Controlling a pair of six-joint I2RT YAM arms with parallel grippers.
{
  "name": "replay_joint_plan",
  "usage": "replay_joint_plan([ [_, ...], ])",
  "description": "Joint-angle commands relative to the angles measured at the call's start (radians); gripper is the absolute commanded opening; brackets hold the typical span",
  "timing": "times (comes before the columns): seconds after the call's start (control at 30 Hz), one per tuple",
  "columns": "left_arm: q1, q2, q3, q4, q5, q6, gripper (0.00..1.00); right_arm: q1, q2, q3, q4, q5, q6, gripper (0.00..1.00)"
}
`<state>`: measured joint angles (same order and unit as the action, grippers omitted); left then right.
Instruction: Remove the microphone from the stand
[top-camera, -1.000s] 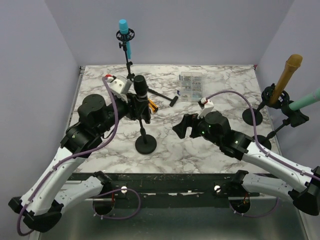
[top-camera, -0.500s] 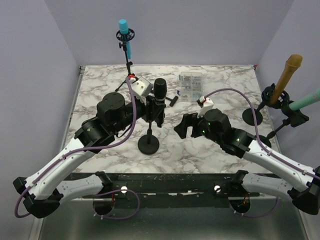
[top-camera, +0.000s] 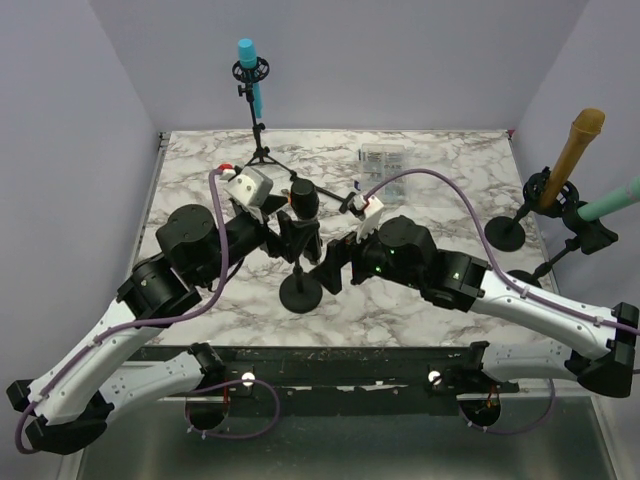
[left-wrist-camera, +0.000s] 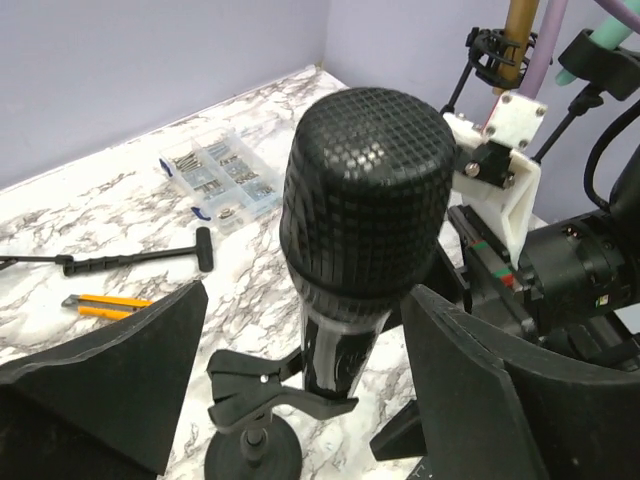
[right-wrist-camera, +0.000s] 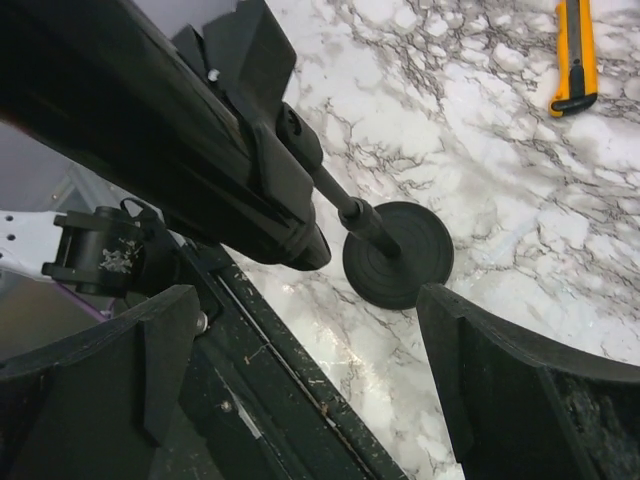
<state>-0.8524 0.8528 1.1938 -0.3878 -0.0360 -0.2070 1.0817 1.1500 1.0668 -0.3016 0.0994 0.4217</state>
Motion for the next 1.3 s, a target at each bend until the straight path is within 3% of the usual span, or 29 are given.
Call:
replay_joint_plan([
  [0.0, -0.004, -0.064, -0.023, -0.032, 0.002, -0.008, 0.87, 0.018, -0.024, 0.070, -0.027, 0.043, -0.037, 1.00],
  [0.1, -0.004, -0.103, -0.036, -0.066, 0.021, -0.006, 0.99, 0.019, -0.036, 0.091, -0.018, 0.053, -0.051, 1.00],
  [0.27, -0.004, -0.192, -0.080, -0.156, -0.019, -0.024, 0.99, 0.037, 0.009, 0.174, 0.003, 0.028, -0.076, 0.98],
  [0.43, -0.004, -0.271, -0.134, -0.265, -0.132, -0.058, 0.99, 0.133, 0.085, 0.261, -0.016, 0.264, -0.100, 0.94],
  [0.57, -0.003, -0.296, -0.150, -0.344, -0.259, -0.116, 0.99, 0.162, 0.098, 0.243, 0.057, 0.319, -0.100, 0.89],
  [0.8, -0.003, -0.355, -0.206, -0.257, -0.280, -0.164, 0.99, 0.229, 0.145, 0.256, 0.128, 0.505, -0.193, 0.80],
  [1.0, -0.003, -0.344, -0.227, -0.182, -0.133, -0.166, 0.99, 0.230, 0.187, 0.284, 0.144, 0.522, -0.229, 0.74],
  [1.1, -0.003, -0.327, -0.230, -0.198, -0.162, -0.189, 0.99, 0.229, 0.208, 0.304, 0.130, 0.526, -0.222, 0.59],
  [1.17, -0.002, -0.335, -0.236, -0.197, -0.180, -0.199, 0.99, 0.229, 0.215, 0.309, 0.125, 0.529, -0.216, 0.38],
  [1.27, -0.001, -0.351, -0.243, -0.189, -0.183, -0.211, 0.99, 0.229, 0.216, 0.302, 0.136, 0.537, -0.231, 0.29],
])
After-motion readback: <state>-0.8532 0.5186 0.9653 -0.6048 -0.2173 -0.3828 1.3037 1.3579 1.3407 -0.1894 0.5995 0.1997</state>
